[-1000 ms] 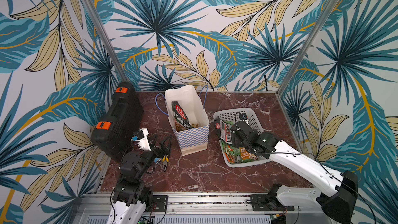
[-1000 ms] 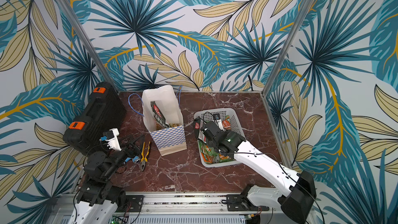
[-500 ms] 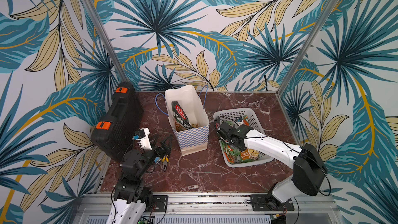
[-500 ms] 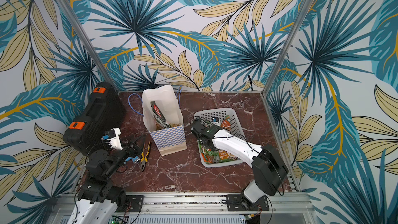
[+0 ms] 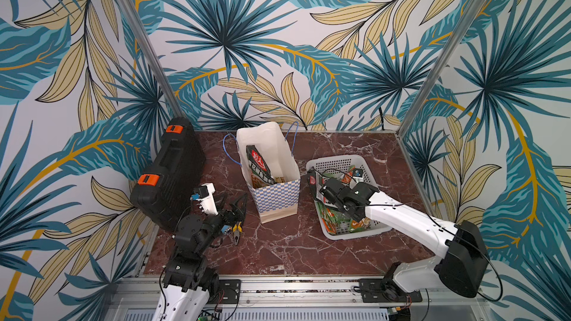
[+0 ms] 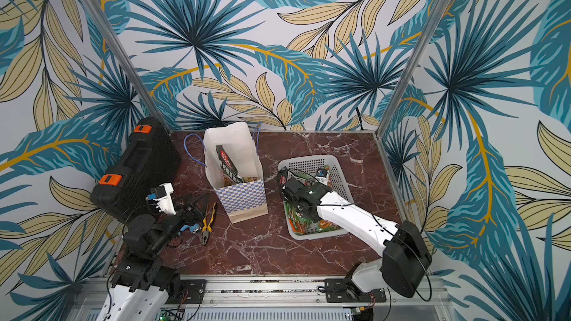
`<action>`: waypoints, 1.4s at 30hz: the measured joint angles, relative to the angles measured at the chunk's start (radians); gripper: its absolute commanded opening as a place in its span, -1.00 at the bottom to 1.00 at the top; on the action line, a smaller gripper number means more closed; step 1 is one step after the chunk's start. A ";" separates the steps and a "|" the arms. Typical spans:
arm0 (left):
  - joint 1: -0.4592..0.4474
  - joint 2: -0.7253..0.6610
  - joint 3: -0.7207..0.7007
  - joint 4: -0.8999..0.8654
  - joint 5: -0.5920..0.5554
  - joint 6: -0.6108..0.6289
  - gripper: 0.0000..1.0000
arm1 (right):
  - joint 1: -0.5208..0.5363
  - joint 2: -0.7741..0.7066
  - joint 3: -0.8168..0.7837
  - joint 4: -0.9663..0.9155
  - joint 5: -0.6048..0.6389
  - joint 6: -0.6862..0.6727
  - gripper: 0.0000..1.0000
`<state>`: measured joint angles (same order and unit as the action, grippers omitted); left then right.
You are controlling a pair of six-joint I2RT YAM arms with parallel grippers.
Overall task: Place the condiment packets inside the bag
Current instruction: Pick up the condiment packet from the storage box, then place the condiment packet in the paper bag.
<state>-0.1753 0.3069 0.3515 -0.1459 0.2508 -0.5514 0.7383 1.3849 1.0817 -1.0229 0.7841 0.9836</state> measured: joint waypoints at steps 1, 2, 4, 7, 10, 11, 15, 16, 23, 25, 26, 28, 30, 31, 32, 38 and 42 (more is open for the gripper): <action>0.000 0.000 0.000 0.000 0.000 0.000 1.00 | 0.000 -0.025 -0.002 0.000 0.003 -0.013 -1.00; -0.001 0.000 0.000 0.000 0.000 0.000 1.00 | 0.000 -0.055 -0.003 0.001 0.006 -0.032 -1.00; -0.001 0.000 0.000 0.000 0.000 -0.002 1.00 | 0.000 -0.122 -0.012 0.018 0.003 -0.085 -1.00; -0.001 0.000 0.000 0.000 0.000 -0.003 1.00 | 0.000 -0.250 -0.032 0.073 -0.016 -0.183 -1.00; -0.001 0.000 0.000 0.000 0.000 -0.003 1.00 | 0.000 -0.353 -0.022 0.104 -0.024 -0.262 -1.00; -0.001 0.000 0.000 0.000 0.000 -0.003 1.00 | 0.000 -0.375 -0.004 0.105 -0.026 -0.288 -1.00; -0.001 0.000 0.000 0.000 0.000 -0.003 1.00 | -0.001 -0.400 0.094 0.140 -0.077 -0.391 -1.00; -0.001 0.000 0.000 0.000 -0.001 -0.003 1.00 | -0.001 -0.405 0.116 0.162 -0.105 -0.420 -1.00; -0.001 -0.016 0.000 -0.002 -0.007 -0.002 1.00 | -0.001 -0.412 0.283 0.307 -0.389 -0.541 -1.00; -0.001 -0.032 0.000 -0.005 -0.011 -0.002 1.00 | -0.001 -0.394 0.328 0.356 -0.481 -0.555 -1.00; -0.001 -0.041 0.000 -0.008 -0.013 -0.002 1.00 | -0.001 -0.384 0.344 0.377 -0.525 -0.558 -1.00; -0.001 -0.060 0.000 -0.011 -0.024 -0.002 1.00 | -0.001 -0.351 0.380 0.428 -0.629 -0.560 -1.00; -0.001 -0.074 0.000 -0.013 -0.030 -0.002 1.00 | -0.001 -0.310 0.416 0.462 -0.717 -0.557 -1.00; -0.001 -0.079 0.000 -0.015 -0.032 -0.002 1.00 | -0.001 -0.283 0.438 0.484 -0.765 -0.553 -1.00; -0.001 -0.082 0.000 -0.016 -0.034 -0.002 1.00 | -0.001 -0.261 0.454 0.503 -0.804 -0.549 -1.00; -0.001 -0.085 0.000 -0.027 -0.042 -0.002 1.00 | 0.008 -0.119 0.565 0.588 -0.974 -0.509 -1.00; -0.001 -0.090 0.000 -0.032 -0.046 -0.002 1.00 | 0.011 -0.022 0.644 0.614 -1.007 -0.494 -1.00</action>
<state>-0.1761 0.2169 0.3515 -0.1783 0.2050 -0.5529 0.7494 1.3628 1.7256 -0.4091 -0.2234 0.4900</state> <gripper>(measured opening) 0.999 0.046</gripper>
